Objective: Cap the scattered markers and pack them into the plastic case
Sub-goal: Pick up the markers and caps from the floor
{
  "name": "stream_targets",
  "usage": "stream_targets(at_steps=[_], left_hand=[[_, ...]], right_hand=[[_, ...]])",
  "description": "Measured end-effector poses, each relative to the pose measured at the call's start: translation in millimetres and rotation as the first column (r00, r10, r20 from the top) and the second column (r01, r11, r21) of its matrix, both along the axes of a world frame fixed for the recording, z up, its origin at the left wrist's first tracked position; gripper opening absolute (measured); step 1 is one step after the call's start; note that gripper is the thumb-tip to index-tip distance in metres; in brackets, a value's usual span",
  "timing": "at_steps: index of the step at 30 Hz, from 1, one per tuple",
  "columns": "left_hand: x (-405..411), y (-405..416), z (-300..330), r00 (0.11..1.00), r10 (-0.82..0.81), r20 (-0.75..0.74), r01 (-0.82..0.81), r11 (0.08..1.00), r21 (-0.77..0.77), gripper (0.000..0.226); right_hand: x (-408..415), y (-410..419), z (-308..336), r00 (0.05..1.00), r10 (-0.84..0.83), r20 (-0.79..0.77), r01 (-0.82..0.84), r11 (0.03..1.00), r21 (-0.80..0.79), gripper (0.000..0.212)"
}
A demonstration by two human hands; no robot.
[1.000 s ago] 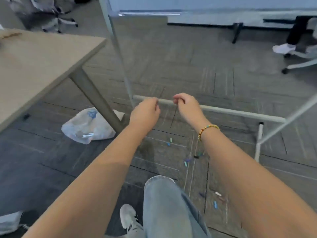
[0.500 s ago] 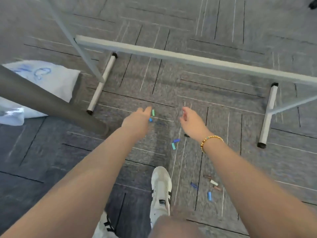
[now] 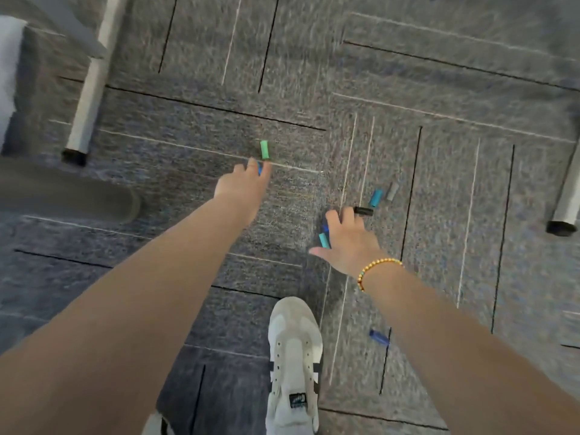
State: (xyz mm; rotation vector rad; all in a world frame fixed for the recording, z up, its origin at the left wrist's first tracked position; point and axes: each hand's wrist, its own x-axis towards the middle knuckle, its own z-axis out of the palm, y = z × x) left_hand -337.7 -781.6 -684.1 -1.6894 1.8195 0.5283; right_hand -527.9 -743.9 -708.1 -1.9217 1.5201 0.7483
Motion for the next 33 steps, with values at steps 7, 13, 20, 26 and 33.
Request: stream_targets(at_steps=[7,13,20,26,33], left_hand=[[5,-19,-19,0.988,-0.155,0.015,0.156,0.987,-0.026,0.071],[13,-19,-30,0.984,-0.174,0.029,0.176,0.982,-0.071,0.067],[-2,-33,-29,0.84,0.445,-0.31,-0.499,0.858,-0.122,0.033],[-4,-59,-36,0.847,0.492,-0.203,-0.514,0.854,-0.075,0.055],[-1,-63,-41,0.891,0.414,-0.185,-0.439,0.89,-0.124,0.041]], right_hand=[[2,19,-16,0.985,0.167,-0.034,-0.171,0.963,-0.209,0.037],[9,15,-14,0.973,0.229,-0.006,-0.226,0.954,-0.195,0.048],[9,15,-12,0.979,0.197,0.043,-0.186,0.964,-0.19,0.058],[0,22,-17,0.98,0.155,0.122,-0.126,0.969,-0.213,0.056],[-21,-25,-2,0.389,-0.794,0.467,0.841,0.513,0.172,0.02]])
